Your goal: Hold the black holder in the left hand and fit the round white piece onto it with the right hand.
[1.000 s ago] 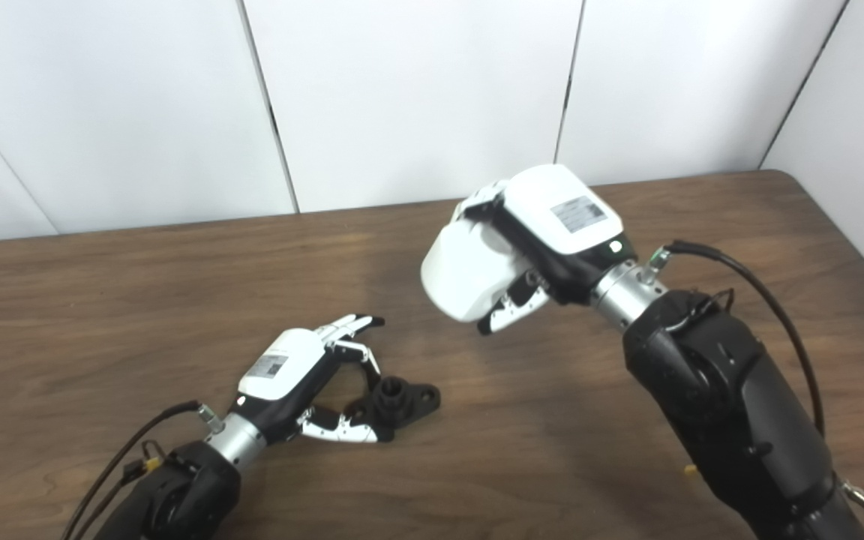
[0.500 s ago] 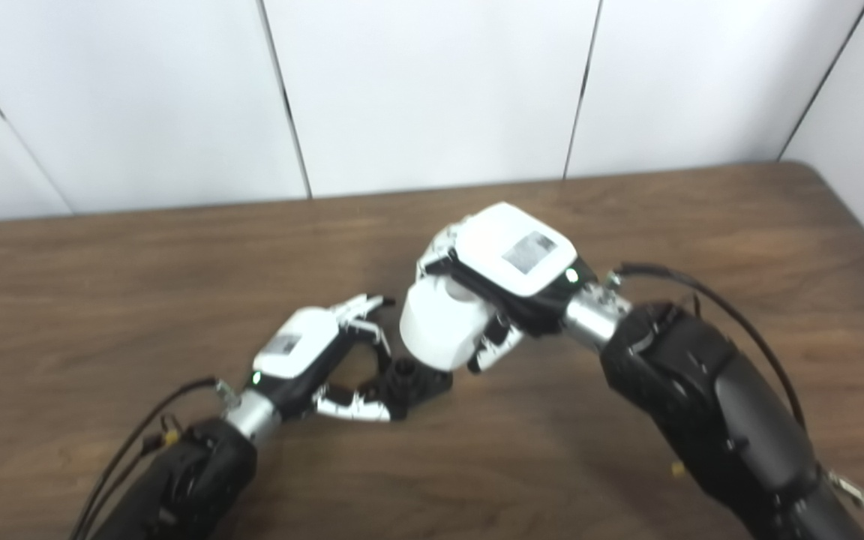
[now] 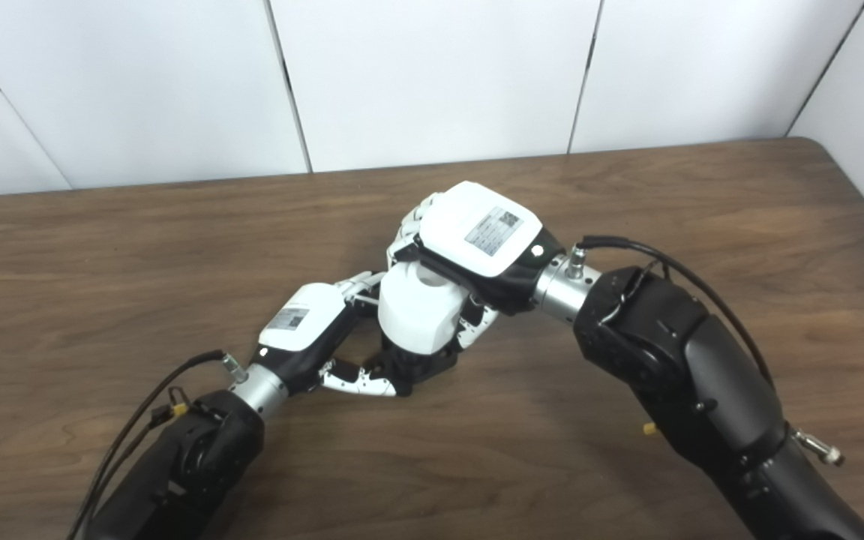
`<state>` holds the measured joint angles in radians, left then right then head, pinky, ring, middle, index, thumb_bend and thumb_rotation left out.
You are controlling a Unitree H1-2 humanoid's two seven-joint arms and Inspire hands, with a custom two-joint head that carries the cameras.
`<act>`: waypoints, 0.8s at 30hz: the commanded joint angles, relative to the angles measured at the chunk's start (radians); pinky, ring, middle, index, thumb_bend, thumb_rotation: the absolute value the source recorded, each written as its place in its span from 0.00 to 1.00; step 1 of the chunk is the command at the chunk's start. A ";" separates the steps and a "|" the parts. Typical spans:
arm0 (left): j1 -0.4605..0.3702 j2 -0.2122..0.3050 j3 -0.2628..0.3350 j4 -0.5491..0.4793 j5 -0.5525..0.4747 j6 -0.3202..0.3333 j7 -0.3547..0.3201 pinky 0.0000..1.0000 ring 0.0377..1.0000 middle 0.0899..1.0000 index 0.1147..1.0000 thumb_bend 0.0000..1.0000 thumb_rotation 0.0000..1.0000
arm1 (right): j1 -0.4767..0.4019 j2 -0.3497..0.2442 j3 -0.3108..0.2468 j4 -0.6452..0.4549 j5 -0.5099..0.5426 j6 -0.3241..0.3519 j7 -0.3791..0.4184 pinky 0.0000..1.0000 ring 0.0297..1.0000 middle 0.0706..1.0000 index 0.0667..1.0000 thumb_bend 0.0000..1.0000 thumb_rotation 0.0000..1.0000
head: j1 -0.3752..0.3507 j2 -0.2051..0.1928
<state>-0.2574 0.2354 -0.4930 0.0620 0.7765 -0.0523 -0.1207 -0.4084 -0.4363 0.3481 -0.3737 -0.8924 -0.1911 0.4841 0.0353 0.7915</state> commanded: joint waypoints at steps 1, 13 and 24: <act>0.037 0.009 -0.034 0.063 0.034 0.065 -0.080 0.88 0.95 0.93 0.42 0.52 0.07 | -0.046 0.008 -0.005 -0.012 -0.007 -0.027 -0.026 0.76 0.75 0.65 0.44 0.53 0.14 | 0.003 0.002; 0.038 0.009 -0.036 0.055 0.027 0.069 -0.088 0.89 0.95 0.93 0.42 0.52 0.07 | -0.057 0.037 0.030 0.035 -0.045 -0.063 -0.024 0.77 0.75 0.65 0.44 0.53 0.14 | 0.005 0.006; 0.043 0.013 -0.040 0.027 0.026 0.082 -0.101 0.89 0.94 0.93 0.42 0.52 0.07 | -0.050 0.034 0.050 0.081 -0.054 -0.105 -0.036 0.79 0.74 0.65 0.44 0.52 0.14 | 0.007 0.012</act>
<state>-0.2575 0.2343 -0.4994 0.0506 0.7737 -0.0309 -0.1285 -0.4237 -0.3979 0.4026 -0.2890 -0.9485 -0.2738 0.4767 0.0414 0.8023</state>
